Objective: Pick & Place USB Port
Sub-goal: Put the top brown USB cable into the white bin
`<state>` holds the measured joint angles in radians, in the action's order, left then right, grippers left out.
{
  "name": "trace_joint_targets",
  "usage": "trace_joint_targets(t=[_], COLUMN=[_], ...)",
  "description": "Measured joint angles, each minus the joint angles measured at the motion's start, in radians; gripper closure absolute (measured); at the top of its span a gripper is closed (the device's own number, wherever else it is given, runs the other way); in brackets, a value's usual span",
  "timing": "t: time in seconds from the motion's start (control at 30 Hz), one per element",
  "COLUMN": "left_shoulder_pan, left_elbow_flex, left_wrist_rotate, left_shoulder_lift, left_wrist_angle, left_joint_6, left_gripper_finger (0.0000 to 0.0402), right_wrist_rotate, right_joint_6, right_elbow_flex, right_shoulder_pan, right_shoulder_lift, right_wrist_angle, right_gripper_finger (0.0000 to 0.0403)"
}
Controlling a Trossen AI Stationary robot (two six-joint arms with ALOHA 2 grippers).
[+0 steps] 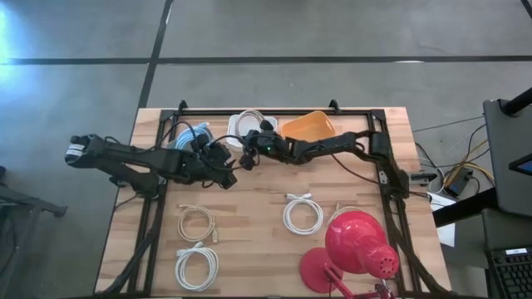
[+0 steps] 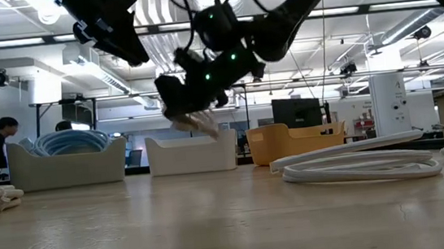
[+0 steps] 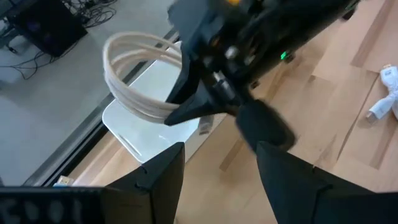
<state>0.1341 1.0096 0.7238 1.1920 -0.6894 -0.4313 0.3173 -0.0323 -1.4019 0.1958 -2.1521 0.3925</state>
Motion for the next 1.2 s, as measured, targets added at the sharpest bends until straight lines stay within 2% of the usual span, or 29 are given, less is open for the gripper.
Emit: trace_joint_targets(t=[0.3, 0.53, 0.67, 0.9, 1.2], left_shoulder_pan=[0.000, 0.000, 0.000, 0.000, 0.000], left_elbow_flex=[0.000, 0.000, 0.000, 0.000, 0.000], left_wrist_rotate=[-0.001, -0.002, -0.003, -0.003, -0.003], left_shoulder_lift=[0.003, 0.003, 0.003, 0.003, 0.003], left_wrist_angle=[0.000, -0.002, -0.002, -0.002, -0.002], left_joint_6=[0.000, 0.000, -0.002, -0.014, -0.018], left_gripper_finger=[0.0188, 0.0188, 0.0188, 0.0188, 0.0188], right_wrist_rotate=[0.000, 0.030, 0.084, 0.086, 0.066], right_joint_6=[-0.021, -0.021, -0.021, -0.102, -0.073], right_elbow_flex=[-0.090, -0.095, -0.094, -0.094, -0.097], right_shoulder_pan=[0.010, 0.010, 0.013, 0.031, 0.021], right_shoulder_lift=[-0.102, -0.107, -0.106, -0.106, -0.078], right_wrist_angle=[0.006, 0.002, -0.031, -0.109, -0.142], right_gripper_finger=[0.0360, 0.0356, 0.0335, 0.0286, 0.0246])
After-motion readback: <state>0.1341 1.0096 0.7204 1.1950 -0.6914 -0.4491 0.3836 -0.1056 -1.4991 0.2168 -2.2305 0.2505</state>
